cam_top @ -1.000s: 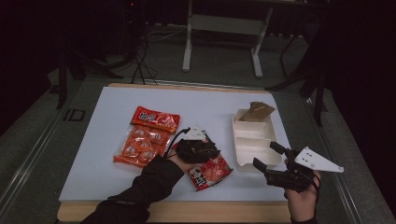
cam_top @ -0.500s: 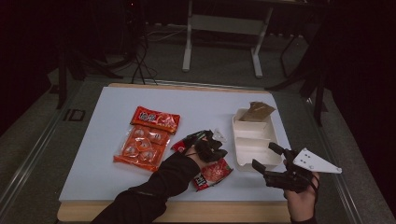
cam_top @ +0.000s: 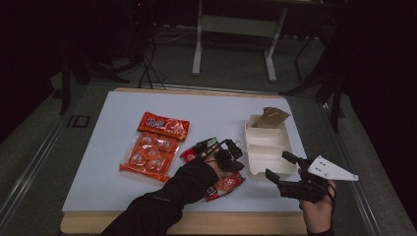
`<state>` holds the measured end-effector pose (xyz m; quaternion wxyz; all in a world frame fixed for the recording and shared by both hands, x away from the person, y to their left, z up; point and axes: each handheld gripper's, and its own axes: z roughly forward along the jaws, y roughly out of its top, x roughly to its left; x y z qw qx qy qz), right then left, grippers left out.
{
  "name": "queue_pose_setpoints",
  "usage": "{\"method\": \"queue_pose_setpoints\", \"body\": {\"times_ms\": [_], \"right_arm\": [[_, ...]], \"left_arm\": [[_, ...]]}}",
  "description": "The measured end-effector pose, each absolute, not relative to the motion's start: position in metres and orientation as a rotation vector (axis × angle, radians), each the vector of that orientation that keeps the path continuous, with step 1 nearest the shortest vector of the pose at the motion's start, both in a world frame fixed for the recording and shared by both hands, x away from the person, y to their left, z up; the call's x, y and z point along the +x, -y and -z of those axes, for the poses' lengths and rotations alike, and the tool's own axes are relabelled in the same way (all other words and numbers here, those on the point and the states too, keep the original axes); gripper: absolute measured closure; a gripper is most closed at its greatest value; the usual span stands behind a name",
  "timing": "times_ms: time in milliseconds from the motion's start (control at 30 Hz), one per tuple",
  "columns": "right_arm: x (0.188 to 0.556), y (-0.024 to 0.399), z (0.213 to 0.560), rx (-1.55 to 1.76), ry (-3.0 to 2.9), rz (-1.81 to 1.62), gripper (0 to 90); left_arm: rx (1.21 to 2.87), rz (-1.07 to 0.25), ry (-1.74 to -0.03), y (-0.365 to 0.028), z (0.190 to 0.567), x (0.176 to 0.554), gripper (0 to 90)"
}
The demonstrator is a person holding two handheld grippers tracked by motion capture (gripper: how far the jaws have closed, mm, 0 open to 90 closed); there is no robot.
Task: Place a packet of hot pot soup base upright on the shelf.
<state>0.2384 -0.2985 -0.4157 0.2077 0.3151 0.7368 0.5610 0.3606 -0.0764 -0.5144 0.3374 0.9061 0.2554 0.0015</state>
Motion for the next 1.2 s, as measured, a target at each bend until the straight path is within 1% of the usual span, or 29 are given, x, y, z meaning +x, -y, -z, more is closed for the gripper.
{"method": "queue_pose_setpoints", "body": {"times_ms": [267, 633, 867, 1200], "right_arm": [[0.238, 0.3, 0.416, 0.886, -2.038, -1.564, 13.9], [0.239, 0.3, 0.417, 0.89, -2.044, -1.563, 13.9], [0.239, 0.297, 0.418, 0.89, -2.058, -1.559, 13.9], [0.24, 0.294, 0.42, 0.886, -2.066, -1.549, 13.9]], "left_arm": [[2.393, -0.039, -0.676, 0.082, 0.515, 0.355, 90.0], [2.422, -0.009, -0.625, 0.078, 0.513, 0.338, 90.0], [2.412, 0.037, -0.616, 0.068, 0.512, 0.321, 90.0], [2.404, 0.042, -0.608, 0.049, 0.509, 0.304, 90.0]]}}
